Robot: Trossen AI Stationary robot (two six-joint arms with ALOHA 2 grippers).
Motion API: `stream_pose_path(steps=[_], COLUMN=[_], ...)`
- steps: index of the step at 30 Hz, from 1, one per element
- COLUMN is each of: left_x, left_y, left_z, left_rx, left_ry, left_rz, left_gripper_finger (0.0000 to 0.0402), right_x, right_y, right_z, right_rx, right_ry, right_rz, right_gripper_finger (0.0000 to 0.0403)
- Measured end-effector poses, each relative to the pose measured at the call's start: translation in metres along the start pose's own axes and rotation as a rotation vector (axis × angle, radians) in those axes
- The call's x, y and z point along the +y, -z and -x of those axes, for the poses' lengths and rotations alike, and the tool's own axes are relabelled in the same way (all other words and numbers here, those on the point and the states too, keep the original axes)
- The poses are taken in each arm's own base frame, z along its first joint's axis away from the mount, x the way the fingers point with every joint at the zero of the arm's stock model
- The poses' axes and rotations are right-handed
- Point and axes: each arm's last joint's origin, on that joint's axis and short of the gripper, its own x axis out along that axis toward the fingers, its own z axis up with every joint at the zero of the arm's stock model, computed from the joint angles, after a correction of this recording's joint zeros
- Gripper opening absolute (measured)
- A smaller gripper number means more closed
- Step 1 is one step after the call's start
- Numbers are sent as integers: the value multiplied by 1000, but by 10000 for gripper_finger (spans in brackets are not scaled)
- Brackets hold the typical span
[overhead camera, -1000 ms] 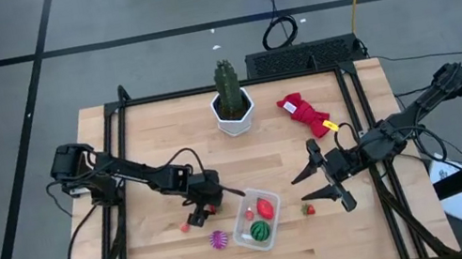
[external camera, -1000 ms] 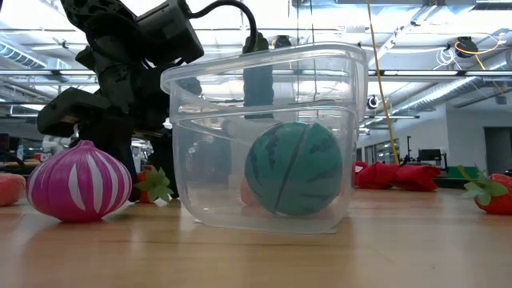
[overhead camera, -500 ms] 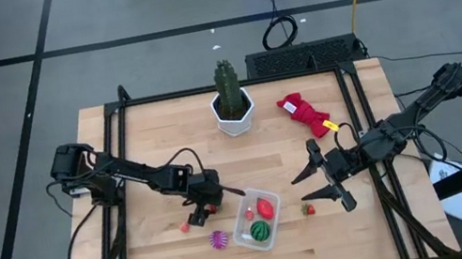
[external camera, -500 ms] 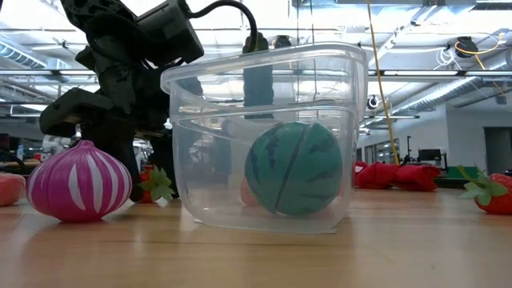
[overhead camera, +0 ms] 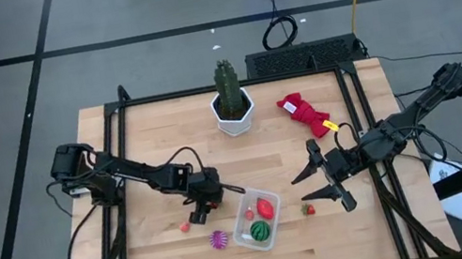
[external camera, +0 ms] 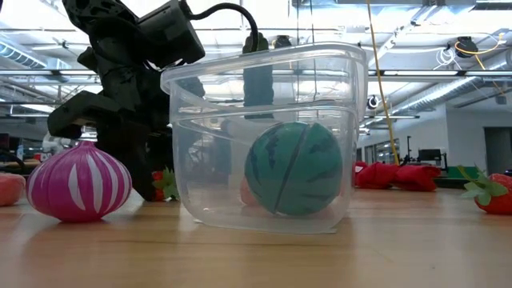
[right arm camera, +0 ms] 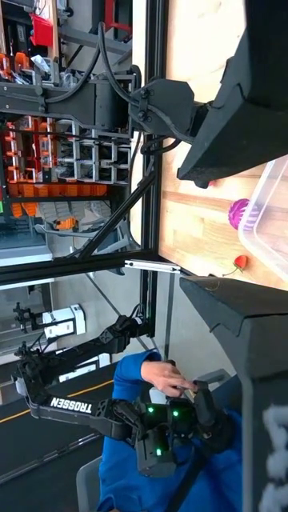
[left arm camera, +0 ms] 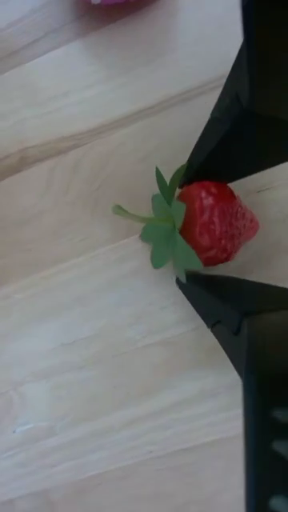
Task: Pick and placing Produce into tupperware
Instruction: Put the top red strawberry into the transparent bin
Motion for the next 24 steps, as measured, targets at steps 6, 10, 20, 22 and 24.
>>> stream_pose_path(steps=[6,10,20,22,24], left_x=[0,0,-4,-5,-5], left_y=[0,0,6,3,2], left_z=[0,0,17,29,40], left_rx=[3,4,45,16,-3], left_ry=[1,2,4,-24,-63], left_rz=[1,12,52,54,62], left_gripper_finger=[159,150,158,158,158], right_x=[0,0,0,0,0], right_y=[0,0,0,0,0], right_z=[0,0,0,0,0], right_rx=[0,0,1,1,2], right_ry=[0,0,0,0,0], right_rz=[0,0,0,0,0], right_gripper_finger=[196,196,196,196,196])
